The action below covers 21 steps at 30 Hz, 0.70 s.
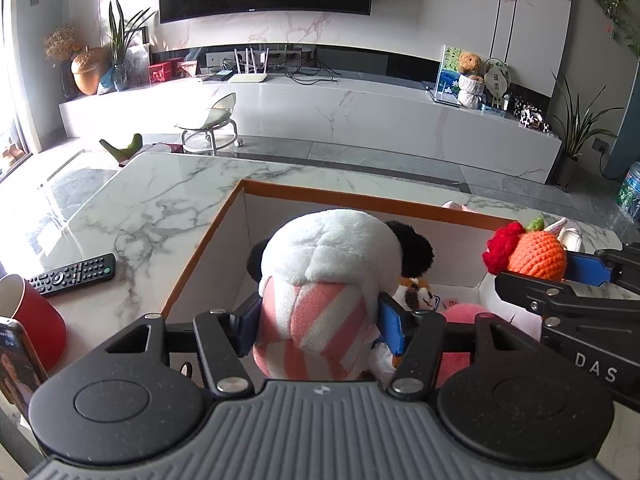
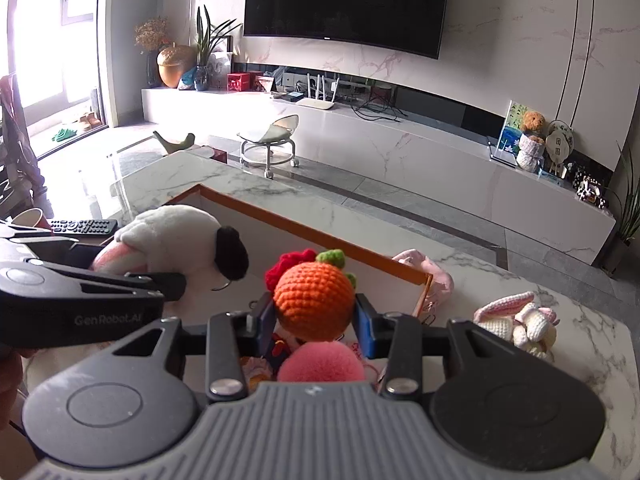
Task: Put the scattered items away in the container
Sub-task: 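Lift and carry the panda plush and crochet carrot over the orange box, then lower the panda plush into the box with the left tool while the right tool holds the carrot above it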
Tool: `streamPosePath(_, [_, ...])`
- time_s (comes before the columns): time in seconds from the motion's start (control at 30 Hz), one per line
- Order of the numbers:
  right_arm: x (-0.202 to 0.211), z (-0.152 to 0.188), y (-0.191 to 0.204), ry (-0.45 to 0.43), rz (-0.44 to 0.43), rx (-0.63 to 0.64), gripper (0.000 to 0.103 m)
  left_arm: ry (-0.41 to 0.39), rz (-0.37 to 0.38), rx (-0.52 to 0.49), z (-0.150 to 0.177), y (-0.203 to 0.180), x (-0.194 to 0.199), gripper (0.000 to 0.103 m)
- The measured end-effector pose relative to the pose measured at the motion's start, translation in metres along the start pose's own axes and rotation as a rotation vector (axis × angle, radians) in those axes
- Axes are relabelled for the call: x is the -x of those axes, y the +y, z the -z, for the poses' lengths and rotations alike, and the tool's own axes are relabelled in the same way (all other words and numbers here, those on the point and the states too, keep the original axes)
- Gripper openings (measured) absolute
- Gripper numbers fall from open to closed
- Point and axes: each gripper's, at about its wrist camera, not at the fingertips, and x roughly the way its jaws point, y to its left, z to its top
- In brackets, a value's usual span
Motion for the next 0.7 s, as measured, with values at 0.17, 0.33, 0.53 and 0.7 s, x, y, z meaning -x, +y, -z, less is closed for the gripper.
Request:
streamPosePath(0.17, [-0.026, -0.001, -0.008, 0.037, -0.017, -0.017, 0.044, 0.052, -0.006, 0.005, -0.01, 0.002, -0.026, 0.069])
streamPosePath(0.33, [-0.046, -0.003, -0.011, 0.061, -0.05, -0.022, 0.044, 0.103, -0.002, -0.019, -0.018, -0.002, -0.051, 0.07])
streamPosePath(0.53, [-0.059, -0.002, -0.016, 0.077, -0.064, -0.038, 0.044, 0.164, 0.001, -0.031, -0.022, -0.005, -0.077, 0.07])
streamPosePath(0.7, [-0.064, 0.0, -0.025, 0.084, -0.04, -0.046, 0.044, 0.19, 0.004, -0.034, -0.021, -0.009, -0.086, 0.071])
